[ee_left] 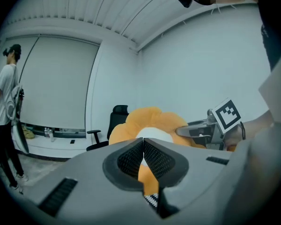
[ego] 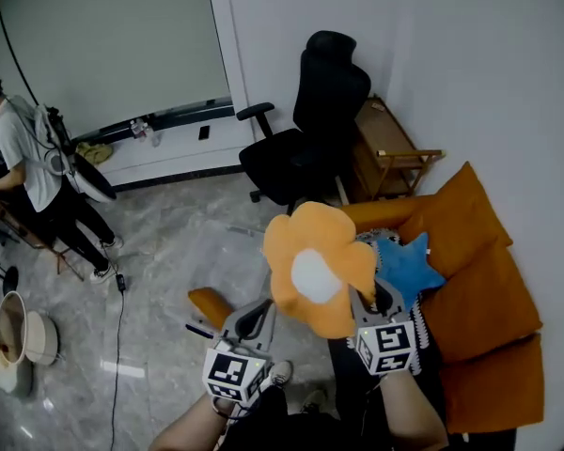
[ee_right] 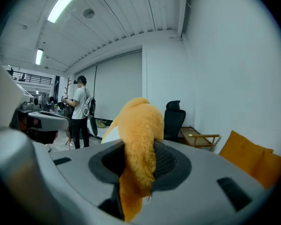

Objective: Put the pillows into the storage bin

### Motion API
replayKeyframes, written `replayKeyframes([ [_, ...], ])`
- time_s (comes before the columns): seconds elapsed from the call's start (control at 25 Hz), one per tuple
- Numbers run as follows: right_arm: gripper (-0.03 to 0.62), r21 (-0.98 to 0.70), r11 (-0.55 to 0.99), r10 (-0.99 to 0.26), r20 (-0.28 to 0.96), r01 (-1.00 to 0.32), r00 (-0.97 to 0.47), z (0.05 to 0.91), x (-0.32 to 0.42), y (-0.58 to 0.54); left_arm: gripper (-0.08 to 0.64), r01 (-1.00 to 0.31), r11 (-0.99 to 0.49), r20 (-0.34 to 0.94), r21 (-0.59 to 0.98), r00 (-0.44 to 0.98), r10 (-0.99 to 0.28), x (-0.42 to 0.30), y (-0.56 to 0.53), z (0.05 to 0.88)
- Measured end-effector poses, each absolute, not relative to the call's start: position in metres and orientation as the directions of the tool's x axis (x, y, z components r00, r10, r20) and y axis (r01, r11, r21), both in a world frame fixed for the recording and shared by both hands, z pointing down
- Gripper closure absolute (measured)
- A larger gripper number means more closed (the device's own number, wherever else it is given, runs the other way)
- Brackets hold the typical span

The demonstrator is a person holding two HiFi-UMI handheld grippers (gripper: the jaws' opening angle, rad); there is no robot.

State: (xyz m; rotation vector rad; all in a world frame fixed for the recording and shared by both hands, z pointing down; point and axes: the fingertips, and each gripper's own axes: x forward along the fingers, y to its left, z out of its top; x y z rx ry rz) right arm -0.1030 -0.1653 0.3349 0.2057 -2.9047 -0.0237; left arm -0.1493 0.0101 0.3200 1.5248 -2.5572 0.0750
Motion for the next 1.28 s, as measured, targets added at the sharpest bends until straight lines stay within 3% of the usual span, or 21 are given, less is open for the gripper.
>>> replayKeyframes([
  [0.12, 0.459, 0.008, 0.998, -0.055, 0.242, -0.055, -0.969, 0.347, -0.124, -0.139, 0.554, -0.822, 0.567, 0.215, 0.042, -0.547, -0.809, -0.153, 0.046, 0.328],
  [0.52, 0.459, 0.014, 0.991, 0.122, 0.299, 0.132, -0.946, 0.374, -0.216, -0.029, 0.554, -0.698, 0.711, 0.173, 0.086, -0.692, -0.701, -0.215, 0.156, 0.351],
  [0.88, 0.459, 0.015, 0.992, 0.110, 0.386, 0.125, -0.916, 0.400, -0.328, 0.079, 0.554, -0.715, 0.688, 0.177, 0.125, -0.666, -0.725, -0.326, 0.261, 0.363],
  [1.28, 0.459, -0.050, 0.995, 0.098, 0.485, 0.084, -0.869, 0.453, -0.411, 0.128, 0.552, -0.724, 0.664, 0.287, 0.186, -0.607, -0.741, -0.407, 0.308, 0.401],
])
